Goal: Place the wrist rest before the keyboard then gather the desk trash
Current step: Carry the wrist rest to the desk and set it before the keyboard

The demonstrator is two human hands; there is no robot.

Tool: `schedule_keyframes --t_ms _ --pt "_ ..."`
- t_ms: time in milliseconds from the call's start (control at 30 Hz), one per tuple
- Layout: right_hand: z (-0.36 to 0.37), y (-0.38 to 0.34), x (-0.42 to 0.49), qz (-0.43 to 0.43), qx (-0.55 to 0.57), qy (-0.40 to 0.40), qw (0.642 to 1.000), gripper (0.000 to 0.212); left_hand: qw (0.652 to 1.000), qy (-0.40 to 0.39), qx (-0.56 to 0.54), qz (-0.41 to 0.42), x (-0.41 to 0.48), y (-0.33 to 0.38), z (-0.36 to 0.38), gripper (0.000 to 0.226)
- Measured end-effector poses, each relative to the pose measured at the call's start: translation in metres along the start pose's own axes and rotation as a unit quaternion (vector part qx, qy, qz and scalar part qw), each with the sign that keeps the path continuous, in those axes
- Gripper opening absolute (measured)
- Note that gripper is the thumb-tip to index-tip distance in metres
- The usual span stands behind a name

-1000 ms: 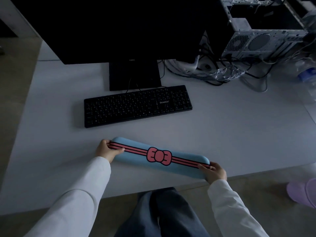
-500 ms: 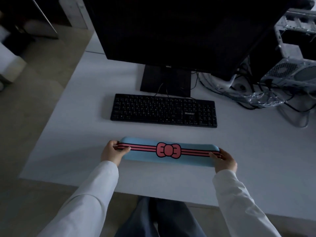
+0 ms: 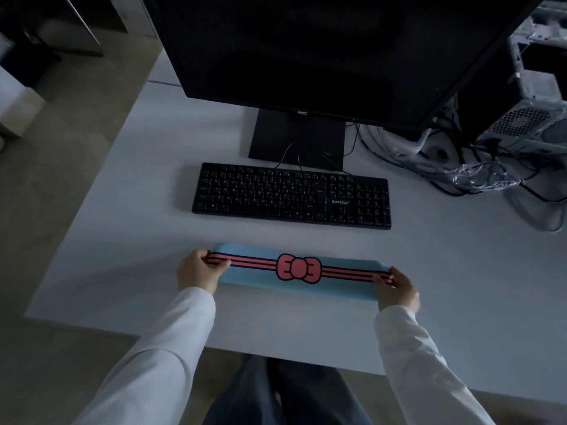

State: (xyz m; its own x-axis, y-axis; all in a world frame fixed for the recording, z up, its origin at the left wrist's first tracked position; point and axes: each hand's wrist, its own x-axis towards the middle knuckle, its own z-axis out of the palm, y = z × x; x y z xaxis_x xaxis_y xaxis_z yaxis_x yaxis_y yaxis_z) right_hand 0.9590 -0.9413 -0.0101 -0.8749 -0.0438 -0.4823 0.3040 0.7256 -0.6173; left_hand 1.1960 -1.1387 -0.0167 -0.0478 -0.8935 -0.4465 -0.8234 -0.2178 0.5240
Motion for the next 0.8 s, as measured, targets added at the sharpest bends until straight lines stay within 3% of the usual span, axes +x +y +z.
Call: schedule_keyframes --t_ms 167,267,333,433,500,633,800 --pt "0.005 0.006 -0.017 -0.089 -0.052 0.039 0.994 0.04 0.993 0.099 0.044 0.052 -0.011 0.007 0.004 0.034" --pt "0.023 0.012 -0.033 -0.208 -0.099 0.023 0.973 0.044 0.981 0.061 0.043 0.177 -0.027 0.015 0.024 0.037" --pt "0.041 0.01 -0.045 -0.311 -0.107 -0.015 0.944 0.057 0.962 0.009 0.049 0.27 -0.039 0.023 0.044 0.045" --pt "0.073 0.016 -0.052 -0.468 -0.15 -0.069 0.868 0.064 0.912 -0.044 0.102 0.394 -0.05 0.031 0.079 0.044" --pt "0.092 0.021 -0.046 -0.496 -0.186 -0.101 0.842 0.061 0.895 -0.052 0.136 0.422 -0.049 0.029 0.101 0.046" --pt "0.105 0.044 -0.017 -0.542 -0.278 -0.058 0.791 0.054 0.872 -0.001 0.196 0.448 -0.038 0.014 0.122 0.042" --pt "0.103 0.057 -0.009 -0.528 -0.271 0.037 0.804 0.051 0.875 0.071 0.237 0.416 -0.022 -0.009 0.108 0.05"
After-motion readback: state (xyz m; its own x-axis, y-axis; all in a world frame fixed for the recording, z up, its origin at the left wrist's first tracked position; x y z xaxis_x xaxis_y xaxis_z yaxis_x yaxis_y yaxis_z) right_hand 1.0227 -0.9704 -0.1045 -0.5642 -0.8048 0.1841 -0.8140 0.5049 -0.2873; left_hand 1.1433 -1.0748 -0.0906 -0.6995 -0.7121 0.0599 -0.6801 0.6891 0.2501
